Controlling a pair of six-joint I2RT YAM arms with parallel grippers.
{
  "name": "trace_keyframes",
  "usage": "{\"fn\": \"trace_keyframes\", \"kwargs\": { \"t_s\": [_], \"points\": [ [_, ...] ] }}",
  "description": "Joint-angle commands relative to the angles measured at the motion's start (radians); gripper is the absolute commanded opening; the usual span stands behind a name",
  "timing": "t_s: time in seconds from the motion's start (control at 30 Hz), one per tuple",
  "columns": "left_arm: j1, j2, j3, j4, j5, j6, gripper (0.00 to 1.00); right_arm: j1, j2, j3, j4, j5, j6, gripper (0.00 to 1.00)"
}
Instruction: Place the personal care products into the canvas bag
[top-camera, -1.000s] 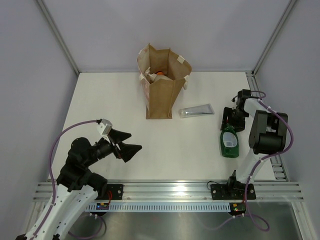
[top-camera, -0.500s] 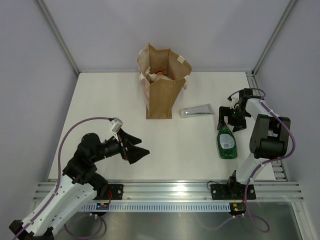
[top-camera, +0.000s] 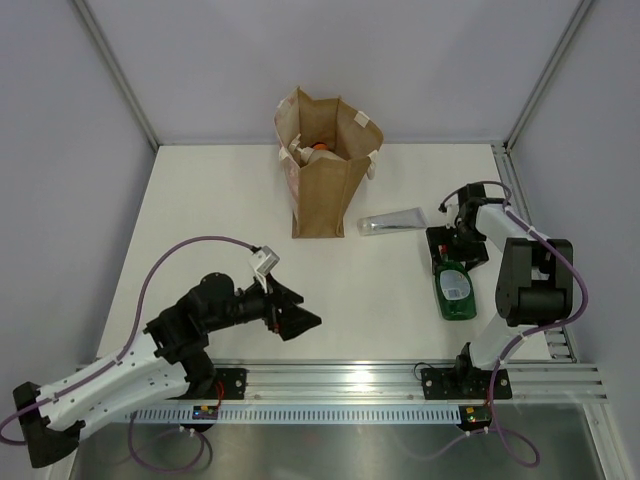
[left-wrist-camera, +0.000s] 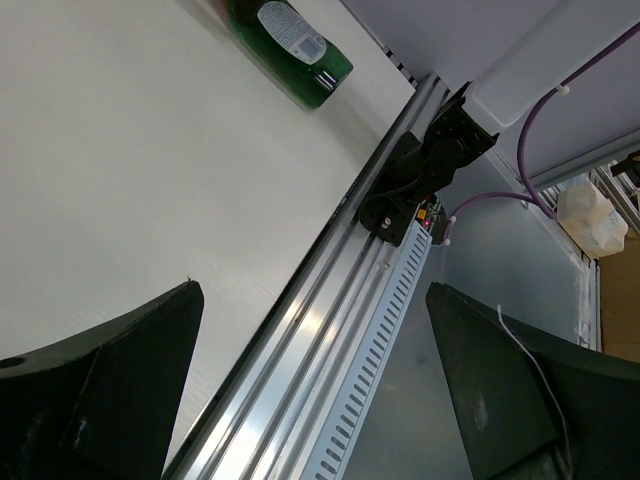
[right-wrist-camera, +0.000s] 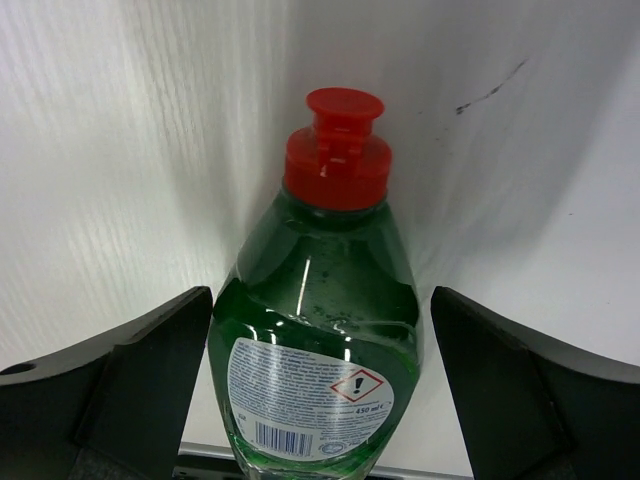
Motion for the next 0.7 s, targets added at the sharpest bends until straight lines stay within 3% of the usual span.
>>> {"fn": "trace_keyframes", "kwargs": {
  "t_s": [0.0, 0.23, 0.5, 0.67],
  "points": [
    [-0.046, 0.02, -0.008, 0.091, -0.095, -0.028, 0.99, 0.027, -0.023, -0.023, -0.001, 0.085, -0.002, 0.99],
    [-0.159, 0.109, 0.023, 0.144, -0.18, -0.039, 0.99, 0.052, -0.023, -0.039, -0.001, 0.181, -0.012, 1.0],
    [-0.294, 0.327, 0.078, 0.255, -0.27, -0.045, 0.99, 0.09, 0.026, -0.065, 0.022, 0.195, -0.023, 0.98],
    [-0.341, 0.439, 0.153, 0.279, -0.304, -0.03, 0.99, 0.092, 0.033, -0.063, 0.028, 0.174, -0.026, 0.8]
  ]
}}
